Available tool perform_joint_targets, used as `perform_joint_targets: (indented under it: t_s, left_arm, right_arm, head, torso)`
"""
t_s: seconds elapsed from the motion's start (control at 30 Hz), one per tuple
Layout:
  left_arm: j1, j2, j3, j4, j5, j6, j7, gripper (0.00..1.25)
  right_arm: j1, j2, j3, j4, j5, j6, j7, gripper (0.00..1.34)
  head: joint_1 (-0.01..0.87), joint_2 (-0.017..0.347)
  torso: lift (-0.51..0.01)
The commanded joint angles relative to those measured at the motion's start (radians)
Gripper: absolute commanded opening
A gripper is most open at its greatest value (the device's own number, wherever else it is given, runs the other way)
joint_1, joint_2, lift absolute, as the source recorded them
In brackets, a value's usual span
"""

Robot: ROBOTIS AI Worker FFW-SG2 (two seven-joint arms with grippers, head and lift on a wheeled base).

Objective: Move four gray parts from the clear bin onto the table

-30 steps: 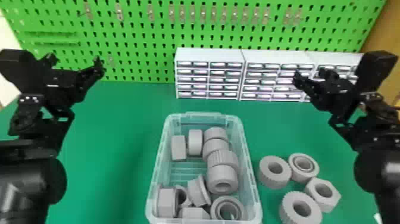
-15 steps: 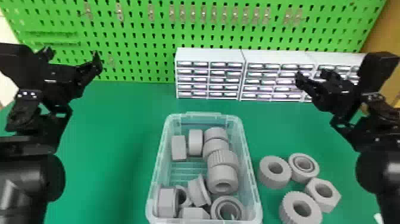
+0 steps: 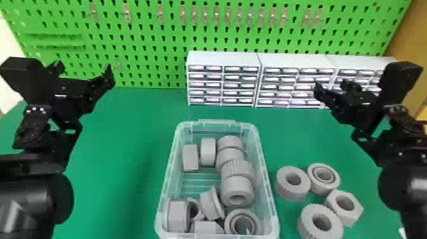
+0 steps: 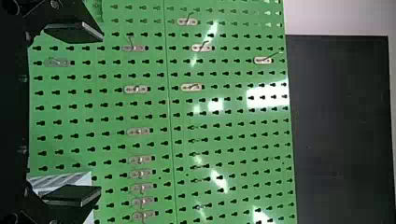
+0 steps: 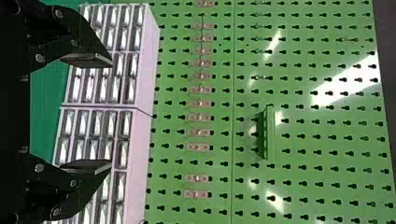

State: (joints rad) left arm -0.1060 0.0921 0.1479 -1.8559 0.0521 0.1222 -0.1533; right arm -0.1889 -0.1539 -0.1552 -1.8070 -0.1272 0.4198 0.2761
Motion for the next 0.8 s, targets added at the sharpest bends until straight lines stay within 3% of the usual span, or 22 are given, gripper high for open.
perform_joint_targets:
  t_s: [0.0, 0.77]
  left_arm:
    - [-0.001, 0.000, -0.007, 0.006, 0.002, 0.002, 0.001, 1.11]
    - [0.003, 0.000, -0.010, 0.014, 0.003, 0.014, 0.001, 1.11]
  right_arm:
    - [0.000, -0.001, 0.000, 0.000, 0.000, 0.001, 0.000, 0.84]
    - [-0.003, -0.013, 0.020, 0.000, -0.005, 0.011, 0.000, 0.84]
  head:
    - [0.678, 0.034]
    - [0.678, 0.034]
  torso:
    - [-0.050]
    - [-0.050]
